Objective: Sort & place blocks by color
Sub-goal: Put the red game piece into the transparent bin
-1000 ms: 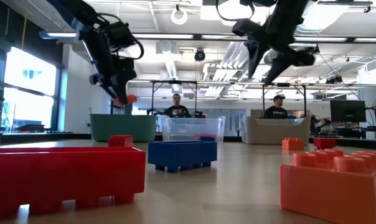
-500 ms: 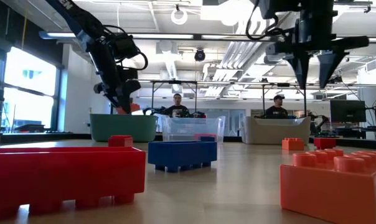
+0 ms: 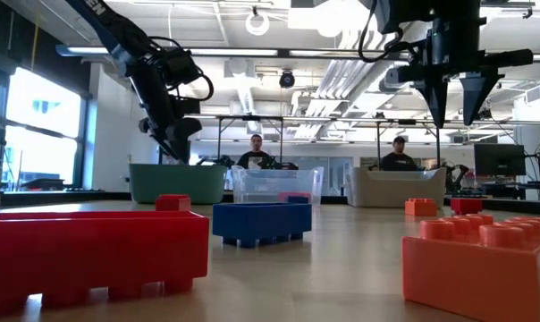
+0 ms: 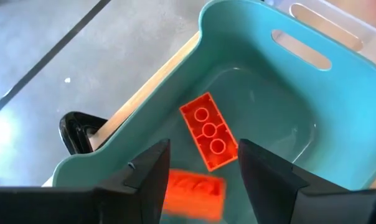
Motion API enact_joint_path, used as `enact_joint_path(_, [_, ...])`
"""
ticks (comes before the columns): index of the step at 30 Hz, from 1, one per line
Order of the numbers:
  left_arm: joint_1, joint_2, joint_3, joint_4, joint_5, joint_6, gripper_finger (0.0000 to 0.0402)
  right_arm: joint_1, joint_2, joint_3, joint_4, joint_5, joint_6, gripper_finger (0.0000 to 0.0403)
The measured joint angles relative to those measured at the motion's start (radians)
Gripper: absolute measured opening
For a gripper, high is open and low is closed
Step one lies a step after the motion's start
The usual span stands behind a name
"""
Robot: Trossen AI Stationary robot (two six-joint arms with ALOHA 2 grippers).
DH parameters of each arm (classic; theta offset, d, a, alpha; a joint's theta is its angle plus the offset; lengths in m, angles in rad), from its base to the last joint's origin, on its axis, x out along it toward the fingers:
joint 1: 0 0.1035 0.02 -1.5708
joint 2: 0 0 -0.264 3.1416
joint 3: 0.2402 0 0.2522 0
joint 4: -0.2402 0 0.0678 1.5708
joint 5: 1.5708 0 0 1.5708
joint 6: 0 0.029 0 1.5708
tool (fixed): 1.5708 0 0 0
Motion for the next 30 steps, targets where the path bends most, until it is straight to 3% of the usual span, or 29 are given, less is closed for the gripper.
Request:
enact_joint_path(17, [0.000,-0.005,0.000,-0.004,0.021,-0.009,0.0180,-0.113,-0.001,-0.008,0.011,-0.034,-0.133,0.0213])
enact_joint_path(23, [0.000,-0.054,0.000,-0.004,0.022,-0.009,0.0180,-0.187,-0.001,-0.147,0.150,-0.141,-0.214,0.0213])
enact_joint_path(30, [0.000,-0.122,0.000,-0.003,0.022,-0.009,0.0180,-0.218,-0.001,-0.231,0.277,-0.128,-0.235,0.0213])
